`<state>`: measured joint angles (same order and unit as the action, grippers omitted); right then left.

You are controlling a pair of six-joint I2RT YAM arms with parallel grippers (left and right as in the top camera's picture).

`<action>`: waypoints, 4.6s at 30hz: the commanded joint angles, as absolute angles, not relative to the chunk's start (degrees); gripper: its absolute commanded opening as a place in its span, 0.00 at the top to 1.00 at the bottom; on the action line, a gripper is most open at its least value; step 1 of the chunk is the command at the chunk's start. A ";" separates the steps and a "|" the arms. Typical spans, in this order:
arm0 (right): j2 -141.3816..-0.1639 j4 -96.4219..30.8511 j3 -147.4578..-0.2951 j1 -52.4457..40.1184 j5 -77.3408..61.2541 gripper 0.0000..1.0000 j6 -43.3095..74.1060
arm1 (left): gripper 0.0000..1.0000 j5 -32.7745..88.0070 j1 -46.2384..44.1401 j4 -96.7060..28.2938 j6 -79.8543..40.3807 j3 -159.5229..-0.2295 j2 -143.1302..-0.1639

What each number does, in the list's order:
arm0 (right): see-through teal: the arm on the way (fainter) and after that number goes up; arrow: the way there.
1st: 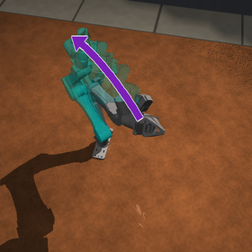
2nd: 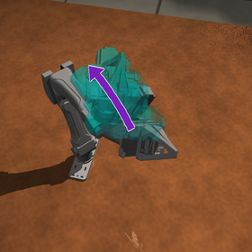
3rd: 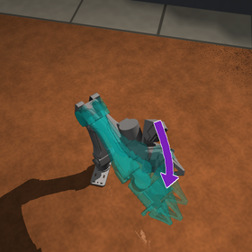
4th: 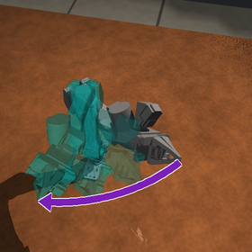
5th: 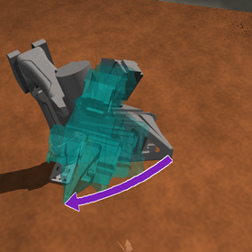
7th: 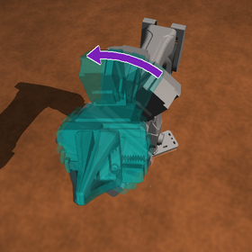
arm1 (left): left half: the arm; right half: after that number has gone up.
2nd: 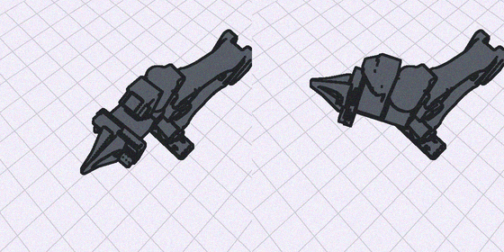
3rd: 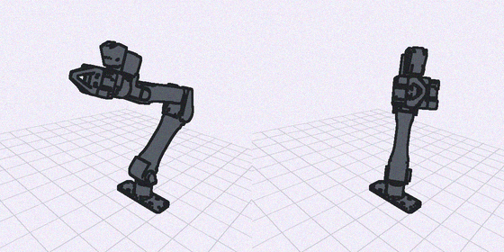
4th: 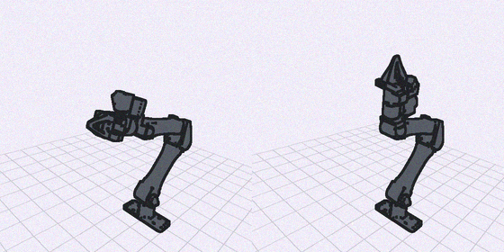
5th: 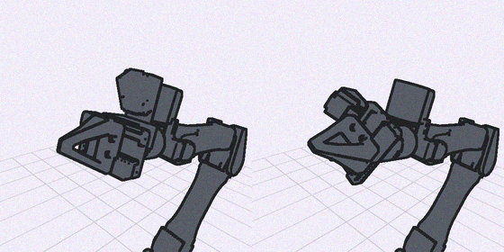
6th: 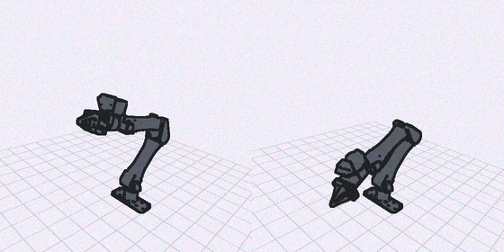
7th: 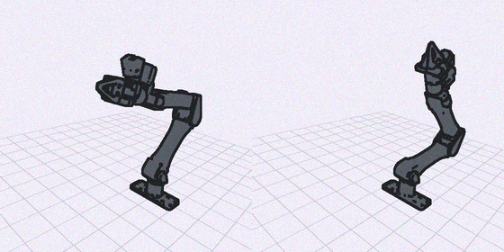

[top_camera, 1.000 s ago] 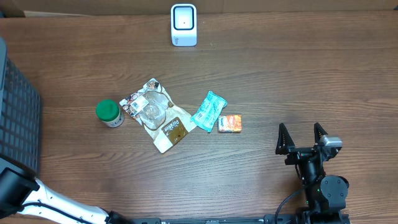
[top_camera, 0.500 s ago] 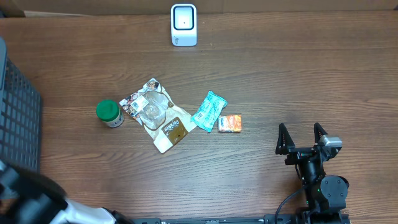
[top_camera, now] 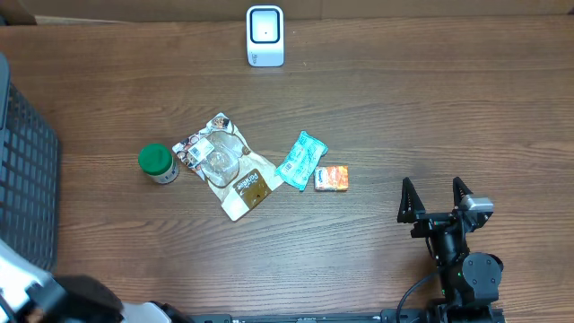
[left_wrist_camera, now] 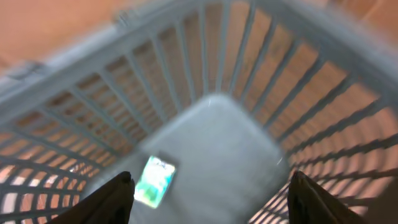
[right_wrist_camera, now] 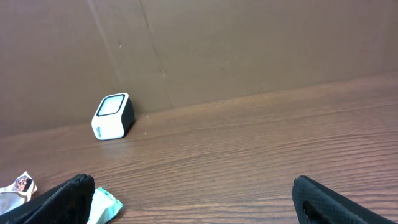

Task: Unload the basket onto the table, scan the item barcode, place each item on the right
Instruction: 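Lower the left gripper into the basket and grasp the white Kleenex pack, then carry the Kleenex pack to the table and release it beside the bread bag, then raise the left arm aside and swing the right gripper over the items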

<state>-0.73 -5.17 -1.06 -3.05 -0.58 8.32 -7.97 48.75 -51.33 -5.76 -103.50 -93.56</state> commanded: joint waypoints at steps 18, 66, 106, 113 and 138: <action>-0.16 -4.80 -0.47 -3.36 -0.05 0.00 8.38 | 0.24 4.08 62.59 -53.89 10.76 -102.78 -116.18; -0.16 -4.80 -0.47 -3.36 -0.05 0.00 8.38 | 0.96 2.42 59.02 -59.66 -2.50 -110.45 -118.54; -0.16 -4.80 -0.47 -3.36 -0.05 0.00 8.38 | 0.96 6.61 -22.22 -73.82 -17.63 -105.84 -118.87; -0.16 -4.80 -0.47 -3.36 -0.05 0.00 8.36 | 0.79 5.39 -23.27 -71.48 -19.59 -105.84 -123.72; -0.16 0.32 -0.49 -3.27 -17.34 0.00 0.97 | 0.00 7.11 -6.92 -95.81 -11.25 -148.44 -112.22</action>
<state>-0.73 -0.16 -1.06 -3.05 -5.80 0.69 7.03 -12.62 -93.32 -13.74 -145.18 -116.18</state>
